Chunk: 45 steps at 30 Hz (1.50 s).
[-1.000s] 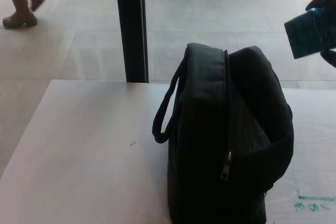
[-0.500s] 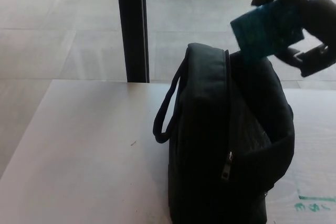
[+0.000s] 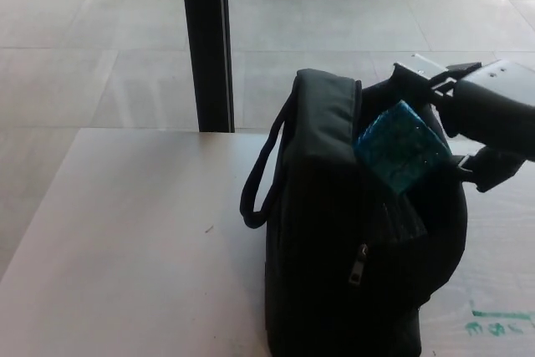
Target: The robot uses its right hand to pick up the cube kept on the middle of the desk and put it inside the bag next to it
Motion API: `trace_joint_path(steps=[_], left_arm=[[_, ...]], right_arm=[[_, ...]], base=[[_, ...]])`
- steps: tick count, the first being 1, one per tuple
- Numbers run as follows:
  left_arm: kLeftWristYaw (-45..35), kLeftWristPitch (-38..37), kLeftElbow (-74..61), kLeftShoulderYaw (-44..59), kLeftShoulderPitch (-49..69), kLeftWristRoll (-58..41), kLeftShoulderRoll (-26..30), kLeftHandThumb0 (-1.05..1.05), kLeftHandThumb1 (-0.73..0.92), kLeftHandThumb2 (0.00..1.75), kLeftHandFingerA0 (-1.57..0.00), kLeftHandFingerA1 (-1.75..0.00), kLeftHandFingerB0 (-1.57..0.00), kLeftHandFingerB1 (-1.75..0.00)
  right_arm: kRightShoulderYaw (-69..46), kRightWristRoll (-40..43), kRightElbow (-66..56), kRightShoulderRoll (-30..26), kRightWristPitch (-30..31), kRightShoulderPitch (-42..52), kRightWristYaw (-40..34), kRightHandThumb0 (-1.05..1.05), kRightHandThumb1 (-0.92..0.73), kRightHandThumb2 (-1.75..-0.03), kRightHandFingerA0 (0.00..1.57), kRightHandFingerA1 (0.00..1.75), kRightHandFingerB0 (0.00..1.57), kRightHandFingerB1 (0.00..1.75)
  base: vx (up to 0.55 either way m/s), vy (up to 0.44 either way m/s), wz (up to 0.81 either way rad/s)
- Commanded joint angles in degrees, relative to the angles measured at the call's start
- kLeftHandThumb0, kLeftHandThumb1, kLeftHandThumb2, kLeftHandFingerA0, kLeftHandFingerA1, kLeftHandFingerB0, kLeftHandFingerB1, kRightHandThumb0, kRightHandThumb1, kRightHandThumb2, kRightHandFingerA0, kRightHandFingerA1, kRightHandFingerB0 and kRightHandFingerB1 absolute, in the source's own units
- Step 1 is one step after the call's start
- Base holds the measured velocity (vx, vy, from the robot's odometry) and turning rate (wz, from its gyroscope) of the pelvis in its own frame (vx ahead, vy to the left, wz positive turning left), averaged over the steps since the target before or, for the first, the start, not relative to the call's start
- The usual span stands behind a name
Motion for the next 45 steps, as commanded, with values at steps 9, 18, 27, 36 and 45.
trace_joint_path(steps=[9,18,27,36,45], left_arm=[[0.5,-0.5,-0.5,-0.4,1.1,0.2,0.7,-0.86,0.68,0.77,-0.31,-0.54,-0.25,-0.42],[0.2,-0.7,-0.4,-0.5,1.2,0.1,0.9,-0.81,0.81,0.64,-0.31,-0.52,-0.28,-0.38],[1.1,-0.9,0.7,-0.3,0.6,0.3,1.1,-0.86,0.69,0.78,-0.32,-0.54,-0.26,-0.42],[0.6,-0.5,-1.0,-0.4,1.2,0.1,0.9,-0.84,0.68,0.8,-0.31,-0.56,-0.26,-0.43],[1.0,-1.0,-0.1,-0.8,1.2,0.7,1.0,-0.85,0.68,0.78,-0.32,-0.56,-0.26,-0.43]], right_arm=[[3.7,-2.4,-2.8,5.1,1.0,-2.4,4.6,-0.42,-0.45,-0.94,1.22,1.37,0.84,0.78],[11.6,-20.4,-16.0,2.2,22.5,-8.7,35.7,-0.63,-0.41,-0.79,0.0,0.15,0.0,0.09],[13.3,-24.7,-14.2,-1.3,20.8,-11.8,42.2,-0.73,-0.41,-0.88,0.0,0.2,0.03,0.1],[5.4,-13.4,-12.5,-2.2,29.1,-14.7,42.8,-0.74,-0.6,-0.59,0.0,0.18,0.19,0.31],[-11.4,1.4,-11.9,-2.3,34.1,-13.3,34.6,-0.65,-0.65,-0.6,0.3,0.45,0.43,0.37]], base=[[0.0,0.0,0.0],[0.0,0.0,0.0],[0.0,0.0,0.0],[0.0,0.0,0.0],[0.0,0.0,0.0]])
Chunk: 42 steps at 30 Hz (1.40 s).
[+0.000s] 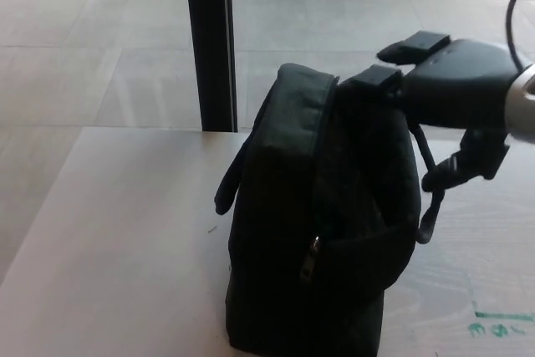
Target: The robot uses its right hand to pick up the cube kept on the middle of the desk and put it inside the bag next to it
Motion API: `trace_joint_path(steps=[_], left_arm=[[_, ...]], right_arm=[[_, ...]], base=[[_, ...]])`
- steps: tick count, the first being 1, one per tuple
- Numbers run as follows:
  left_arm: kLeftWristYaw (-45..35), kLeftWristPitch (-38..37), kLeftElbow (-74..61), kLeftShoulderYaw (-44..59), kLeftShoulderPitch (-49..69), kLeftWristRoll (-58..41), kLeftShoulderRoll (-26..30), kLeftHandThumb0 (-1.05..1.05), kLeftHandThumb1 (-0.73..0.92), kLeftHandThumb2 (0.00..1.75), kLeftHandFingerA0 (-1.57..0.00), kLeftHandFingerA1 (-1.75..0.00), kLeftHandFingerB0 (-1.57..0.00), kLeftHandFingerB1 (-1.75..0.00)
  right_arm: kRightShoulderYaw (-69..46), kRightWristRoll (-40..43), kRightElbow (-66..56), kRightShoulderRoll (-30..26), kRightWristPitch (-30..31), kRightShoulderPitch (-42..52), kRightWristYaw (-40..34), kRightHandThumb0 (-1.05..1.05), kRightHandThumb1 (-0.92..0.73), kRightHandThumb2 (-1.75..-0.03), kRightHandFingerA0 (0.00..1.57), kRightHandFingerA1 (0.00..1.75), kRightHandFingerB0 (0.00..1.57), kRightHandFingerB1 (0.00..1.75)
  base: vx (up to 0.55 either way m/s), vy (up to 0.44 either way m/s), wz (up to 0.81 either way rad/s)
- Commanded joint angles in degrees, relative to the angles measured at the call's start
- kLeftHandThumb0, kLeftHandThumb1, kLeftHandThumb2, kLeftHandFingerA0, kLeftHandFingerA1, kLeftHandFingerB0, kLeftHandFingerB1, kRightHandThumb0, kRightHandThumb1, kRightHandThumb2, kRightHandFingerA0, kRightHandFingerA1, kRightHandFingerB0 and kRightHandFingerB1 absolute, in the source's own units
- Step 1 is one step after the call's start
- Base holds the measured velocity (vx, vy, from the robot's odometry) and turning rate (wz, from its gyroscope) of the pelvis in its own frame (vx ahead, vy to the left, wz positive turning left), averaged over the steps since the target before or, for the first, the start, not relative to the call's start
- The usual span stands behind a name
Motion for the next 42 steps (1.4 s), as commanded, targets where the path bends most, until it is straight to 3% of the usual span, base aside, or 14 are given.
trace_joint_path(steps=[1,2,4,14,16,23,25,27,31,33,34,38,39,42], left_arm=[[0.7,-1.1,0.2,-0.3,0.7,0.6,1.0,-0.8,0.81,0.64,-0.33,-0.55,-0.29,-0.39],[0.7,-1.3,0.3,-0.2,0.7,0.5,0.8,-0.84,0.67,0.79,-0.33,-0.58,-0.26,-0.44],[0.8,-1.6,1.3,-0.3,0.4,0.7,1.0,-0.85,0.68,0.78,-0.33,-0.56,-0.27,-0.44],[1.1,-1.3,-0.8,-0.4,1.4,0.7,0.7,-0.79,0.81,0.64,-0.36,-0.54,-0.31,-0.39],[1.0,-2.0,0.6,-0.4,0.7,0.8,0.9,-0.85,0.69,0.78,-0.32,-0.55,-0.26,-0.43],[0.9,-1.3,1.1,-0.3,0.0,0.6,0.9,-0.85,0.69,0.77,-0.31,-0.54,-0.25,-0.42],[0.9,-0.4,-0.5,-0.3,0.5,0.4,0.8,-0.84,0.69,0.77,-0.31,-0.55,-0.25,-0.42],[1.0,-0.5,-0.6,-0.4,0.5,0.5,0.8,-0.8,0.81,0.64,-0.32,-0.52,-0.28,-0.38],[1.3,0.2,1.3,-0.2,-1.6,0.2,0.9,-0.84,0.68,0.76,-0.31,-0.54,-0.25,-0.42],[1.5,-0.3,1.0,-0.6,-1.5,0.6,0.7,-0.85,0.69,0.77,-0.31,-0.54,-0.25,-0.41],[1.3,-0.4,0.6,-0.7,-1.1,0.7,0.5,-0.81,0.71,0.73,-0.31,-0.53,-0.25,-0.41],[1.7,0.1,-0.2,-0.7,-0.6,0.7,0.6,-0.84,0.7,0.77,-0.31,-0.54,-0.26,-0.41],[1.8,0.2,0.3,-0.6,-0.9,0.7,0.8,-0.83,0.7,0.74,-0.32,-0.53,-0.27,-0.41],[2.0,-0.3,1.6,-0.9,-1.8,1.0,1.0,-0.78,0.82,0.65,-0.33,-0.5,-0.29,-0.37]], right_arm=[[-15.2,13.1,-0.7,-2.9,16.5,-2.1,6.8,-0.61,-0.62,-0.59,0.37,0.46,0.48,0.35],[-18.6,15.2,-0.7,-2.7,16.1,-1.3,4.6,-0.62,-0.5,-0.91,0.32,0.54,0.42,0.53],[-25.4,17.9,-0.9,-2.9,18.0,0.4,1.9,-0.58,-0.61,-0.59,0.41,0.44,0.43,0.35],[-50.0,21.6,-5.1,-4.4,23.8,18.1,1.4,-0.57,-0.67,-0.61,0.28,0.44,0.24,0.3],[-55.2,21.2,-5.9,-3.5,25.3,23.7,1.8,-0.6,-0.55,-0.82,0.21,0.5,0.16,0.4],[-72.1,24.6,-1.2,4.4,21.2,42.8,-4.3,-0.56,-0.68,-0.6,0.23,0.39,0.06,0.25],[-76.4,24.7,-3.1,10.7,20.7,49.0,-8.7,-0.65,-0.52,-0.88,0.13,0.53,0.01,0.22],[-78.4,26.7,0.5,14.2,15.6,53.6,-12.5,-0.61,-0.7,-0.61,0.16,0.46,0.05,0.25],[-79.5,26.9,3.2,18.5,14.4,57.0,-17.1,-0.63,-0.67,-0.62,0.22,0.44,0.11,0.21],[-79.7,27.4,5.7,20.9,12.5,58.5,-20.0,-0.66,-0.51,-0.84,0.15,0.5,0.05,0.36],[-79.8,27.2,4.8,23.4,13.5,59.7,-20.7,-0.33,-0.55,-1.05,0.01,0.51,0.0,0.5],[-78.5,26.9,6.9,25.8,10.7,62.7,-21.8,-0.34,-0.51,-1.04,0.01,0.51,0.0,0.49],[-78.1,26.3,7.4,26.2,10.1,63.2,-22.6,-0.64,-0.55,-0.84,0.13,0.48,0.06,0.38],[-77.3,25.5,6.9,28.0,9.9,64.6,-24.2,-0.56,-0.72,-0.61,0.21,0.39,0.13,0.27]], base=[[0.0,0.0,0.0],[0.0,0.0,0.0],[0.0,0.0,0.0],[0.0,0.0,0.0],[0.0,0.0,0.0],[0.0,0.0,0.0],[0.0,0.0,0.0],[0.0,0.0,0.0],[0.0,0.0,0.0],[0.0,0.0,0.0],[0.0,0.0,0.0],[0.0,0.0,0.0],[0.0,0.0,0.0],[0.0,0.0,0.0]])
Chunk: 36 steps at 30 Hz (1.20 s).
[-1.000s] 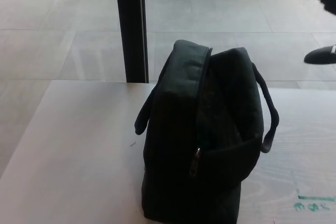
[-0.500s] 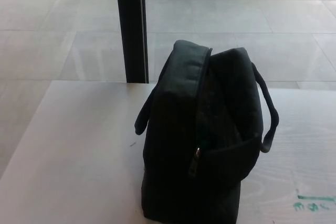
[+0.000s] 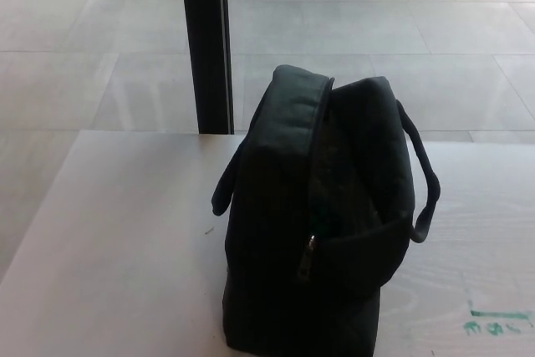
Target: The robot uses its right hand to pick up the cube kept on the middle of the desk and put it inside the bag next to it
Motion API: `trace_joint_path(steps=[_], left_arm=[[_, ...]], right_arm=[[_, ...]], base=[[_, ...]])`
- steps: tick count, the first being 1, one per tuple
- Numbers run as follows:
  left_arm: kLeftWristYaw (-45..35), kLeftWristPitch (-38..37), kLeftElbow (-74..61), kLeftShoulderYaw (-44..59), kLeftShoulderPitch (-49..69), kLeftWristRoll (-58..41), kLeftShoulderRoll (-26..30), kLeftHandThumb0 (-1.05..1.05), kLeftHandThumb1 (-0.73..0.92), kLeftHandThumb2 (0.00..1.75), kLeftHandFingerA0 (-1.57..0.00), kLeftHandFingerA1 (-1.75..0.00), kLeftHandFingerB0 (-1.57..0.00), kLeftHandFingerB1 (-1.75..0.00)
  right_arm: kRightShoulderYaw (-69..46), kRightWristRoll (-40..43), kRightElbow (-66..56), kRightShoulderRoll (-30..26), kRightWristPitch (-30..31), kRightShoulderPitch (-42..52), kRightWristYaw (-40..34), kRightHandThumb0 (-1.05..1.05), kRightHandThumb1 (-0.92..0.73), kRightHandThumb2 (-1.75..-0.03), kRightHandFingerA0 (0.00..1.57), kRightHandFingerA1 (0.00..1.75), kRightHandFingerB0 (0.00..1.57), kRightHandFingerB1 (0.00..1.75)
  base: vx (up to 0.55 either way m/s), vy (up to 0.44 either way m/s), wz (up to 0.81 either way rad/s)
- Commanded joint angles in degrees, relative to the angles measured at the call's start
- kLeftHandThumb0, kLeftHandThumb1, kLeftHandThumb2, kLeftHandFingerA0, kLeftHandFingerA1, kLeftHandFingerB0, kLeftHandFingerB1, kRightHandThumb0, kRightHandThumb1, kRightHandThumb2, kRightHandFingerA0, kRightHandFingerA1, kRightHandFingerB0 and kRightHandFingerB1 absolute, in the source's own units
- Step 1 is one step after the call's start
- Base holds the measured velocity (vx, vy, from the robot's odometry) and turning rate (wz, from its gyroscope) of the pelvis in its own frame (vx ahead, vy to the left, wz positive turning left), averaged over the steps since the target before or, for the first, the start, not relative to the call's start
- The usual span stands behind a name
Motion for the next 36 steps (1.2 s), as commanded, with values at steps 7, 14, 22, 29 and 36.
trace_joint_path(steps=[7,14,22,29,36], left_arm=[[2.7,-0.6,2.7,-0.5,-2.5,0.9,1.4,-0.86,0.67,0.77,-0.33,-0.56,-0.27,-0.43],[2.8,0.9,2.4,0.4,-0.6,0.0,1.5,-0.74,0.81,0.64,-0.31,-0.5,-0.27,-0.38],[2.9,0.7,5.1,-0.8,-0.1,1.0,2.3,-0.83,0.65,0.76,-0.31,-0.55,-0.24,-0.43],[2.1,-0.8,8.1,-2.0,1.5,1.8,2.8,-0.73,0.8,0.64,-0.34,-0.54,-0.27,-0.39],[1.3,-1.3,6.6,-1.6,3.0,0.9,2.4,-0.84,0.66,0.76,-0.31,-0.56,-0.25,-0.43]], right_arm=[[2.4,-0.8,13.9,13.5,-8.3,13.3,-26.3,-0.51,-0.75,-0.62,0.25,0.44,0.09,0.26],[3.2,4.2,17.8,14.8,-7.0,14.5,-25.2,-0.45,-0.74,-0.62,0.17,1.36,0.1,0.27],[4.7,9.7,18.4,15.1,-5.5,18.3,-23.0,-0.49,-0.75,-0.56,0.35,1.5,0.13,0.19],[9.6,15.1,20.1,14.2,-10.1,24.5,-19.3,-0.54,-0.6,-0.89,0.29,0.69,0.05,0.28],[13.2,18.7,18.6,13.0,-10.4,27.7,-18.8,-0.53,-0.76,-0.62,0.26,0.79,0.06,0.27]], base=[[0.0,0.0,0.0],[0.0,0.0,0.0],[0.0,0.0,0.0],[0.0,0.0,0.0],[0.0,0.0,0.0]])
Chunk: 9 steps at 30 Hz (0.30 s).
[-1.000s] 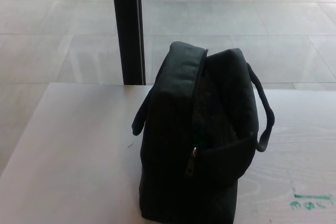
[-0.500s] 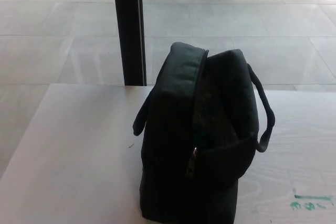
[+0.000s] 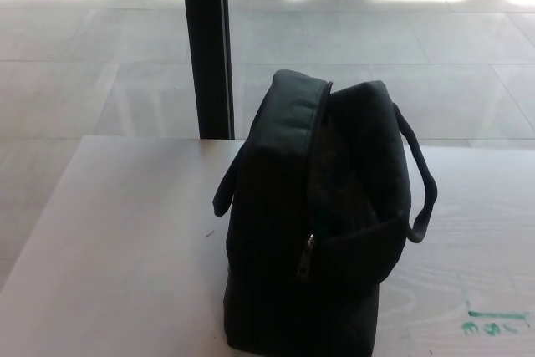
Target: The robot uses its right hand to pick up the cube kept on the middle of the desk and put it inside the bag next to it
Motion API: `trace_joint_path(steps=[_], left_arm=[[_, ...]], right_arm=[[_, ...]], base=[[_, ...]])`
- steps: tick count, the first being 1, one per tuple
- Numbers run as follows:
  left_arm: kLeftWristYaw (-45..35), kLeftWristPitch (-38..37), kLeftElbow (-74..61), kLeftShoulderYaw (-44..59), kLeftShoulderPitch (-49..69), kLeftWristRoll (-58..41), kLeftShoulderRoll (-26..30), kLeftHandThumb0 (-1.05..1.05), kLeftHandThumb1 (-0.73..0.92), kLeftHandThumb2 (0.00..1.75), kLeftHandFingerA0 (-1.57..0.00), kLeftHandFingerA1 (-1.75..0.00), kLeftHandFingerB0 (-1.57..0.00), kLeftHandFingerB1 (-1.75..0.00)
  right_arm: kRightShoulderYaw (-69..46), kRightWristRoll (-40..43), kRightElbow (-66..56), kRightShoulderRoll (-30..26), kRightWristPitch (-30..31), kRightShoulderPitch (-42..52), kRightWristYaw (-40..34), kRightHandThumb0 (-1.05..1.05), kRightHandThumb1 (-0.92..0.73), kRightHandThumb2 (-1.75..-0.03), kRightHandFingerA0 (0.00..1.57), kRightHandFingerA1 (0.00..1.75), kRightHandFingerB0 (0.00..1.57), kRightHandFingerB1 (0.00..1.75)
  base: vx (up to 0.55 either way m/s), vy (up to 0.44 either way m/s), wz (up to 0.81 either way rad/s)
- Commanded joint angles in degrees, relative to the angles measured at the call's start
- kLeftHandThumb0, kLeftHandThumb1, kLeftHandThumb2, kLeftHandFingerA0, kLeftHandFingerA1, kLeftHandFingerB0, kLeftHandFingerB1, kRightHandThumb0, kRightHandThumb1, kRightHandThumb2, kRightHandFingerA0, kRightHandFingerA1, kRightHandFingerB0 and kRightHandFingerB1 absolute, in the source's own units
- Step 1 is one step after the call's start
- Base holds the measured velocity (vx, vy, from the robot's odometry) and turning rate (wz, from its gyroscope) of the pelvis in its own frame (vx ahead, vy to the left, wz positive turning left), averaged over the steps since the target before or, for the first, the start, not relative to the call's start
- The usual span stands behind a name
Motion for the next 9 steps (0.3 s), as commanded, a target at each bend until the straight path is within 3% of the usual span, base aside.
trace_joint_path(steps=[1,2,3,4,5,7,8,9], left_arm=[[0.4,-1.3,-0.5,0.7,0.9,-0.3,0.5,-0.76,0.78,0.63,-0.35,-0.53,-0.3,-0.39],[0.6,-0.8,-1.8,1.4,1.6,-1.0,0.3,-0.81,0.66,0.74,-0.33,-0.55,-0.27,-0.43],[0.6,-0.7,-2.1,1.5,1.8,-1.0,0.3,-0.81,0.66,0.74,-0.33,-0.55,-0.27,-0.43],[0.7,-0.3,-3.1,1.4,1.7,-1.0,0.4,-0.75,0.79,0.64,-0.35,-0.53,-0.29,-0.38],[0.8,0.0,-3.0,1.6,1.5,-1.1,0.2,-0.73,0.78,0.63,-0.33,-0.51,-0.28,-0.38],[0.7,-0.4,-2.1,1.2,0.8,-0.6,0.0,-0.74,0.79,0.64,-0.31,-0.49,-0.27,-0.37],[1.2,-1.0,-1.3,0.9,0.3,-0.2,-0.3,-0.8,0.68,0.74,-0.32,-0.51,-0.27,-0.4],[1.2,-1.0,-1.3,0.9,0.3,-0.2,-0.3,-0.8,0.68,0.74,-0.32,-0.51,-0.27,-0.4]], right_arm=[[2.2,5.0,-1.0,-2.0,-1.3,2.0,0.5,-0.52,-0.74,-0.66,0.25,0.6,0.11,0.18],[2.5,6.0,-1.0,-2.2,-0.9,1.0,0.6,-0.5,-0.73,-0.66,0.26,0.66,0.11,0.21],[3.0,6.4,-1.0,-2.4,-0.9,1.1,0.4,-0.5,-0.73,-0.66,0.26,0.66,0.11,0.21],[3.5,6.8,-2.1,-2.7,-0.2,1.1,0.4,-0.49,-0.74,-0.66,0.26,0.7,0.11,0.21],[3.7,7.4,-3.1,-2.8,0.4,1.6,0.4,-0.49,-0.76,-0.62,0.22,0.58,0.08,0.26],[3.9,7.9,-3.7,-3.3,0.8,2.1,0.2,-0.5,-0.76,-0.62,0.23,0.61,0.08,0.27],[3.7,8.8,-3.8,-4.0,1.2,2.5,0.6,-0.49,-0.74,-0.65,0.2,0.51,0.1,0.22],[3.7,8.8,-3.8,-4.0,1.2,2.5,0.6,-0.49,-0.74,-0.65,0.2,0.51,0.1,0.22]], base=[[0.0,0.0,0.0],[0.0,0.0,0.0],[0.0,0.0,0.0],[0.0,0.0,0.0],[0.0,0.0,0.0],[0.0,0.0,0.0],[0.0,0.0,0.0],[0.0,0.0,0.0]])
